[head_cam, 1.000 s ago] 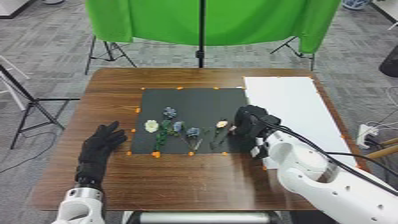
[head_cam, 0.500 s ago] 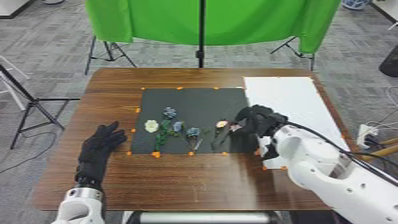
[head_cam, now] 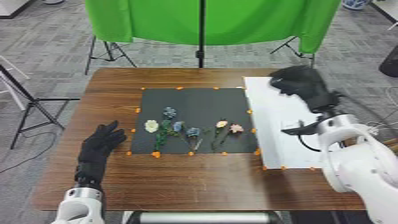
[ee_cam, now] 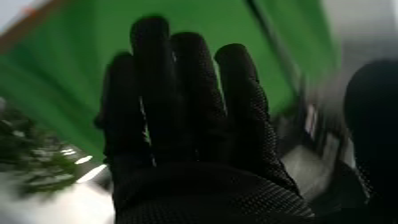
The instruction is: Arrange flowers
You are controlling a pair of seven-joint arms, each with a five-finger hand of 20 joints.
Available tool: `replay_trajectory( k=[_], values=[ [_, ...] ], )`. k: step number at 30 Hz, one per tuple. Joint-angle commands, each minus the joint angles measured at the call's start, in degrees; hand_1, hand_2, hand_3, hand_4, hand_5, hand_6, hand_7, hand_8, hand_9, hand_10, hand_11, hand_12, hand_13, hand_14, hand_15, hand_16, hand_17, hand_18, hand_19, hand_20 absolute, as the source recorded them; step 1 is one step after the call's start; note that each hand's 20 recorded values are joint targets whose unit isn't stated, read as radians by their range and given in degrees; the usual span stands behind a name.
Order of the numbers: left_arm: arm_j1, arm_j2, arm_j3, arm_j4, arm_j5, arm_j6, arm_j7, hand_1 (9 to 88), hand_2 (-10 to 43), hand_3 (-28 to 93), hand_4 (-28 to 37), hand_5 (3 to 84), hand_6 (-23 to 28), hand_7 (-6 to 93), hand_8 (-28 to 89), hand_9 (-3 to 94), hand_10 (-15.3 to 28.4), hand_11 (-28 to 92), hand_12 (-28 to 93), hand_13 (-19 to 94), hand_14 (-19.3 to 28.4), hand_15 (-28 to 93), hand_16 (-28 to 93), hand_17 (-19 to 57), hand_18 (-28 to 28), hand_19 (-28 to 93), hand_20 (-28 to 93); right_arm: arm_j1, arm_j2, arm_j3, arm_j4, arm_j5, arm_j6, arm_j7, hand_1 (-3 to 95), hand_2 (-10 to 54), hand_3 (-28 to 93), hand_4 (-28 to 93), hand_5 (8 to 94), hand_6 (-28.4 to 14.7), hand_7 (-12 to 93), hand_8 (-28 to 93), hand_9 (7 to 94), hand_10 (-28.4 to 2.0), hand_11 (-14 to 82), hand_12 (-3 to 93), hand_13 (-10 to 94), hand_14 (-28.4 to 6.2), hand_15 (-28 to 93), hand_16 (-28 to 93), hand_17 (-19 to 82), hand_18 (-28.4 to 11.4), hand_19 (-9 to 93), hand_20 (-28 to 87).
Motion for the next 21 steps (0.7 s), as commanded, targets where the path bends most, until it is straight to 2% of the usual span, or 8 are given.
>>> replay_trajectory(
  k=[1,4,5,6,9,10,13,21],
  values=[
    [0.4,-0.69,-0.56,0.83,1.01,-3.25,3.3,23.4,10.8,63,-28.3,44.2,7.4,7.3,-4,43.3,15.5,23,13,30,19.2,38,1,-2.2,14.8,20,20,-18.3,-17.6,9.8,2.7,35.7,-8.2,-27.0,12.9,-2.2,75,-16,47.4,-0.5,11,-8,49.9,-15.7,6.4,17.4,41,-14.9,11,25,20,-15.6,19,31],
    [0.0,-0.59,-0.33,1.52,1.16,-4.44,5.07,23.6,9.7,63,-28.2,44.2,7.3,7.4,-4,43.3,15.4,23,13,30,19.2,38,1,-2.0,14.7,20,20,-19.5,-23.0,9.1,2.9,39.0,-7.5,-31.2,8.2,-2.9,78,-16,39.1,0.9,9,-7,42.3,-14.7,4.4,15.1,32,-13.1,7,19,17,-14.9,8,28],
    [-0.3,-0.45,0.48,2.05,0.92,-3.43,7.37,23.7,9.5,63,-28.2,44.3,7.2,7.4,-4,43.3,15.3,22,13,30,19.1,38,1,-2.0,14.7,20,20,-19.5,-23.5,8.2,2.9,41.2,-7.0,-32.6,7.9,-4.7,79,-16,37.6,1.2,8,-7,40.7,-14.6,4.1,14.6,30,-12.5,7,18,16,-14.6,7,27],
    [-0.7,-0.36,1.47,2.4,0.26,-1.51,9.6,23.8,9.2,64,-28.1,44.4,7.2,7.5,-4,43.5,15.3,22,13,30,19.0,38,1,-1.9,14.7,20,20,-19.2,-23.5,7.4,3.0,43.2,-7.0,-33.7,7.7,-6.1,79,-17,36.7,1.2,8,-7,39.6,-14.3,3.9,14.3,28,-12.0,6,17,16,-14.2,5,26],
    [-1.3,-0.2,2.18,2.94,-0.59,-0.11,13.17,23.9,8.2,65,-28.1,45.4,6.9,8.2,-4,45.2,15.1,23,14,31,18.6,37,1,-1.3,14.6,19,20,-18.6,-22.5,6.5,3.4,44.2,-8.0,-34.2,6.7,-8.5,81,-17,35.4,1.2,8,-7,38.1,-13.8,3.7,13.8,27,-11.2,6,15,15,-13.5,4,26],
    [-1.3,-0.12,2.07,2.86,-0.43,-0.16,13.3,23.9,8.0,65,-28.1,45.7,6.8,8.5,-4,45.5,15.1,24,14,32,18.6,37,1,-1.1,14.5,18,20,-18.5,-22.3,6.6,3.5,43.4,-8.0,-34.1,6.6,-8.7,81,-17,35.2,1.3,9,-8,37.9,-13.8,3.6,13.7,26,-11.1,6,15,15,-13.3,4,26],
    [-1.1,-0.22,1.16,2.65,0.3,-2.3,12.02,23.8,7.2,66,-28.0,46.2,6.5,9.2,-5,46.0,15.0,24,14,32,18.4,37,1,-0.5,14.4,18,20,-18.6,-21.7,7.0,3.0,43.2,-7.0,-34.1,6.4,-8.6,81,-18,34.8,1.3,9,-8,37.8,-13.7,3.7,13.6,26,-11.0,6,14,14,-13.1,4,26],
    [-0.2,-0.82,0.96,2.47,0.48,-2.53,11.65,24.0,6.9,66,-27.9,45.9,6.4,9.1,-5,45.7,14.9,23,13,33,18.3,35,1,0.0,14.2,16,20,-19.5,-21.6,7.4,2.4,43.5,-9.0,-33.5,6.9,-7.5,81,-18,36.4,1.1,10,-8,39.4,-13.7,4.2,13.9,28,-11.9,7,14,15,-13.8,6,26]
  ],
)
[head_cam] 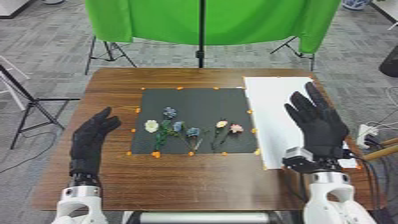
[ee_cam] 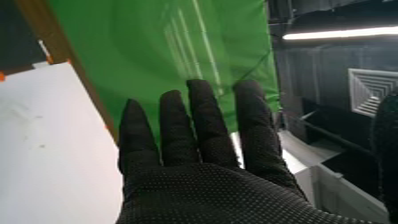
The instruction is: Arrange flowers
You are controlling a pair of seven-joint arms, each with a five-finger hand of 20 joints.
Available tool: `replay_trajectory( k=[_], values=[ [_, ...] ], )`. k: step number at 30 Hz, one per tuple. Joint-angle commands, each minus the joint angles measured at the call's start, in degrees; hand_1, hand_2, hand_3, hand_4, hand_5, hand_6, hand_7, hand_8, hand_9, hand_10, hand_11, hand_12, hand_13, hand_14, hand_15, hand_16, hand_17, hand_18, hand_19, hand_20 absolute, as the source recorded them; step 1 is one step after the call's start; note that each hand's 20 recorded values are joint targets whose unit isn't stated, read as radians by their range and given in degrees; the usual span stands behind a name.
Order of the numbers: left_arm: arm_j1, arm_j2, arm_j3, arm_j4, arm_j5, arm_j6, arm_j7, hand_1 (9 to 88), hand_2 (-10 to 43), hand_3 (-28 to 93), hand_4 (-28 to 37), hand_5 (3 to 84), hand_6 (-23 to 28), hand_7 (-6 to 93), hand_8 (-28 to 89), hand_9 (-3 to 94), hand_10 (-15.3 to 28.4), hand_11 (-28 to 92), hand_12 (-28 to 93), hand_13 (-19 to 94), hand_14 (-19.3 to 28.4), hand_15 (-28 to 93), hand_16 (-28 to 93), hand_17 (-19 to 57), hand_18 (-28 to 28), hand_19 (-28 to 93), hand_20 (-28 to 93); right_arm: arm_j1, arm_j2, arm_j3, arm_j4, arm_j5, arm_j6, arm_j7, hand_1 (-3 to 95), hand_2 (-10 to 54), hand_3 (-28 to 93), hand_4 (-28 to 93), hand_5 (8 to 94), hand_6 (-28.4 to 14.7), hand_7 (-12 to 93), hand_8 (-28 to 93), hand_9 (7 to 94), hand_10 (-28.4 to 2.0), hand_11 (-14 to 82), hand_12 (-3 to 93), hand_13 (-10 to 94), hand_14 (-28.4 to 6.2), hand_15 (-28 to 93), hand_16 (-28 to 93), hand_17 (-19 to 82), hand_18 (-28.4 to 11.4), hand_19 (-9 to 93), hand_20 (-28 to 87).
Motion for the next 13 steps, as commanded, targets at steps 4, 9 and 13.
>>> replay_trajectory(
  k=[4,9,13],
  values=[
    [0.1,-0.76,0.34,1.17,0.13,-1.36,-0.95,24.0,6.8,66,-27.9,45.9,6.4,9.1,-5,45.7,15.0,23,13,32,18.3,35,2,-0.1,14.2,16,20,-0.8,0.8,1.0,-0.8,-1.2,-0.7,1.2,7.3,-7.1,80,-18,36.9,0.9,10,-8,39.8,-13.9,4.4,14.0,29,-12.7,8,15,16,-14.5,7,26],
    [0.2,-0.64,0.1,1.18,0.22,-1.37,-0.43,24.3,6.7,66,-27.7,46.0,6.3,9.2,-5,45.8,14.8,23,14,32,18.3,35,2,-0.1,14.2,16,20,-0.6,1.0,1.0,-0.6,-1.7,-1.8,1.8,7.4,-7.1,80,-17,37.1,0.9,10,-8,40.1,-13.9,4.4,14.1,30,-13.1,9,15,16,-14.9,7,26],
    [-0.8,-0.78,0.79,1.63,-0.24,-1.07,-0.05,24.3,6.6,66,-27.4,45.9,6.3,9.3,-5,45.9,14.8,23,14,33,18.3,35,2,-0.1,14.2,16,20,-0.7,0.6,1.6,-0.8,-1.7,-1.2,1.4,7.6,-7.2,81,-17,37.2,0.9,10,-8,40.3,-13.8,4.4,14.1,31,-13.1,9,15,16,-15.0,7,26]
  ],
)
